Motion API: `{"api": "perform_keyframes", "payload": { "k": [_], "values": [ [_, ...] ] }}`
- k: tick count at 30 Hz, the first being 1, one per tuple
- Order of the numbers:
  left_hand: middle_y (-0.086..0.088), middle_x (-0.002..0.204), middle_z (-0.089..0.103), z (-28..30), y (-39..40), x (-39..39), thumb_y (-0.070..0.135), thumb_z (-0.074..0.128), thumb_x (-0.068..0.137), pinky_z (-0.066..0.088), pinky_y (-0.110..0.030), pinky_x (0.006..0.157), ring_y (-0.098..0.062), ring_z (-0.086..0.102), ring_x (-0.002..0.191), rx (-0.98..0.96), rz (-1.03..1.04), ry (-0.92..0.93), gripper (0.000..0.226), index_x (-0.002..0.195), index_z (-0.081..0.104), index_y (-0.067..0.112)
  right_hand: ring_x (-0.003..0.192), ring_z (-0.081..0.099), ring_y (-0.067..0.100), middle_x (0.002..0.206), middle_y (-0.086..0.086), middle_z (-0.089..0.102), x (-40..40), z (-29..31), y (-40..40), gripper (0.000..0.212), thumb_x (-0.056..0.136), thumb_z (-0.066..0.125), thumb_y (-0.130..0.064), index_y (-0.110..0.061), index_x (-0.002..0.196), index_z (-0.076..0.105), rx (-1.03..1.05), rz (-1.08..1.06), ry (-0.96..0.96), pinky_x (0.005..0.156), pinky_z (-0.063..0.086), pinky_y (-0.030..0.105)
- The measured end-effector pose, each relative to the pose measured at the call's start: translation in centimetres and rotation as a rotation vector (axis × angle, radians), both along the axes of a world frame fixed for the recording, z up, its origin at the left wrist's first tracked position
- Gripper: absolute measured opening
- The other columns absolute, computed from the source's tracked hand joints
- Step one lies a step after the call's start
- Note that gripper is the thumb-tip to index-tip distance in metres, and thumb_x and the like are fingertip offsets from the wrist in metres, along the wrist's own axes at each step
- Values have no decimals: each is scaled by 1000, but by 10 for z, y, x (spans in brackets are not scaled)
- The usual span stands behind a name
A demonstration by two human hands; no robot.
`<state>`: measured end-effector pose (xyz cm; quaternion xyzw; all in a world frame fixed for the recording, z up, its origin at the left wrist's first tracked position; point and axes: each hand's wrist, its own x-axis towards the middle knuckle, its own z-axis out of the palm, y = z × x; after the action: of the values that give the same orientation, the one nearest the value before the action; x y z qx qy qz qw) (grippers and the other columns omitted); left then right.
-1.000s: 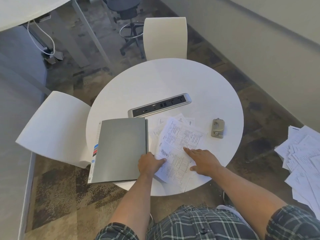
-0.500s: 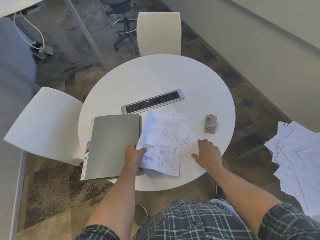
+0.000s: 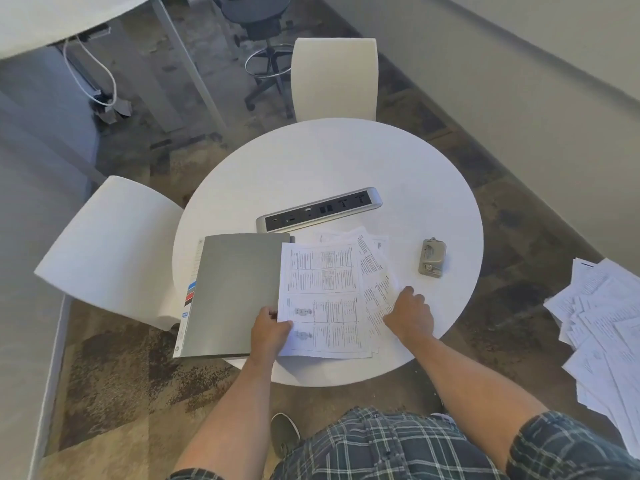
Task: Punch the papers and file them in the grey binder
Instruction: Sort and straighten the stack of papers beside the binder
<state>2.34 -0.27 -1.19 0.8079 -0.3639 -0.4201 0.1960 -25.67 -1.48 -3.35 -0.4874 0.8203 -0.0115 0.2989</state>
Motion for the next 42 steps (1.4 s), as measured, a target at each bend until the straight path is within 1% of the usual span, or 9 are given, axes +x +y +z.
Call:
{"api": "perform_keyframes", "payload": {
  "k": [5,10,14,20,24,31,33,36,42],
  "values": [
    [-7,118,64,7,-3,-3,7,66,88,44,-24,60,-23,60,96,2,-42,0,30,113,49,13,105,60,26,111,4,57,-8,0,-3,51,75,75,-31,-16,118,52,16,-3,58,86,54,41],
    [-6,118,62,8,-4,-8,-4,54,85,58,-39,62,-27,64,95,18,-55,145,79,145,24,37,84,65,19,99,-5,70,-20,7,-4,19,92,57,-41,-27,104,60,-83,-9,52,91,46,37],
    [-9,128,64,10,-10,-13,-7,47,85,55,-40,93,-27,60,109,-33,-91,97,54,130,59,19,76,67,18,92,-6,71,-30,18,-10,12,95,59,-40,-29,102,60,-156,-52,-115,69,54,32],
    [-9,136,60,8,-11,-15,-5,45,85,51,-34,97,-27,58,119,-29,-62,32,58,138,60,15,72,66,15,86,-8,70,-37,26,-10,15,96,61,-39,-26,92,66,-334,-232,-155,71,59,34],
    [-8,127,60,6,-9,-15,-3,44,85,58,-40,84,-29,62,104,-27,-43,25,56,133,60,21,73,69,15,90,-7,74,-46,28,-12,21,93,64,-47,-26,90,68,-449,-377,-201,69,60,37],
    [-8,122,62,4,-10,-15,-4,41,84,54,-32,73,-27,61,99,-20,-41,58,52,124,63,18,74,63,29,88,11,73,-57,37,-16,24,89,77,-17,-1,79,62,-642,-640,-942,61,51,32],
    [-7,121,63,2,-11,-15,-5,41,84,55,-34,82,-26,61,102,-22,-29,68,51,124,64,17,63,49,27,91,14,70,-62,36,-13,27,87,79,-21,-6,77,59,-625,-674,-1077,54,42,28],
    [-4,117,63,6,-12,-16,-4,41,85,51,-27,71,-23,61,97,-15,-3,95,50,124,65,17,54,39,21,88,15,66,-71,33,-9,30,83,82,-24,-10,74,57,-504,-655,-1205,51,35,27],
    [-8,112,72,13,-16,-23,11,54,89,55,-40,86,-32,68,99,9,197,340,30,113,73,11,41,38,13,61,6,56,-57,30,0,26,84,81,-10,-7,72,59,-248,-411,-1027,39,29,20]
  ]
}}
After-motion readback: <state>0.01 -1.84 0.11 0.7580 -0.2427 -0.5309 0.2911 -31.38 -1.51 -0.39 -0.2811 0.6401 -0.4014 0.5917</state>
